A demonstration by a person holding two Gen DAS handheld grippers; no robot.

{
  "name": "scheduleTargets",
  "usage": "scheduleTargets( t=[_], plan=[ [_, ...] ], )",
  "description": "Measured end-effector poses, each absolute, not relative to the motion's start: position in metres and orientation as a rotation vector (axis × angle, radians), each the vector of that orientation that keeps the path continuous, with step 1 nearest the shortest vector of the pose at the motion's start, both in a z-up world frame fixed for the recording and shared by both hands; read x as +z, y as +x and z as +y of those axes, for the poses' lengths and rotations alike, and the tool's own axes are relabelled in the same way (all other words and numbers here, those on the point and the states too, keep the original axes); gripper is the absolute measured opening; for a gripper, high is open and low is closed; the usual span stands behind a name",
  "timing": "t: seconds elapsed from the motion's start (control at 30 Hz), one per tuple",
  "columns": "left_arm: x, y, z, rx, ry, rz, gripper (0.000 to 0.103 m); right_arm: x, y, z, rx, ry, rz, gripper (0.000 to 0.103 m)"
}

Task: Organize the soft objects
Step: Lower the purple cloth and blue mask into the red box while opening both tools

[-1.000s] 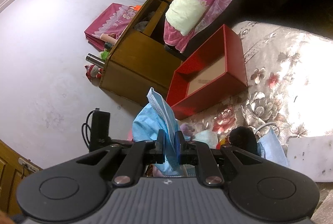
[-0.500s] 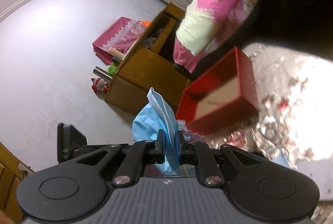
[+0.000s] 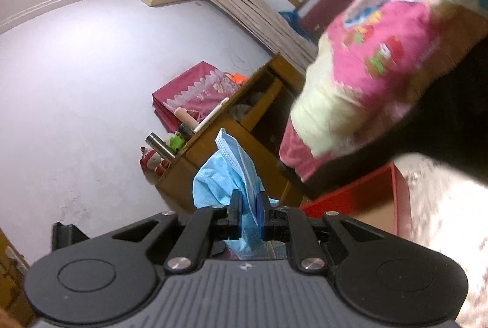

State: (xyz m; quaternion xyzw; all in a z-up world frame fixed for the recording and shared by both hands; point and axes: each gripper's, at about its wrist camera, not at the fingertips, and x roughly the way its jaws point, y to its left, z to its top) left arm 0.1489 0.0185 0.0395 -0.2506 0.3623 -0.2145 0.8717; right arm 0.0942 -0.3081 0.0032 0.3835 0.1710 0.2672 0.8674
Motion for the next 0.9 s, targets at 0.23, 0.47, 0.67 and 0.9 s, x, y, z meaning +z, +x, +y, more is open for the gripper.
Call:
scheduleTargets(
  t=[0.23, 0.47, 0.67, 0.9],
  plan=[
    [0.033, 0.182, 0.017, -0.344, -0.487, 0.729, 0.002, -0.001, 0.143, -0.289, 0.519, 0.73, 0.37, 0.0],
    [-0.001, 0.224, 0.012, -0.249, -0.44, 0.776, 0.003, -0.029, 0.197, -0.277, 0.459, 0.644, 0.459, 0.0],
    [-0.035, 0.243, 0.009, -0.196, -0.405, 0.849, 0.01, -0.063, 0.231, -0.263, 0.442, 0.575, 0.572, 0.0],
    [-0.048, 0.247, 0.014, -0.14, -0.384, 0.878, 0.051, -0.086, 0.248, -0.25, 0.413, 0.509, 0.648, 0.0]
  ],
)
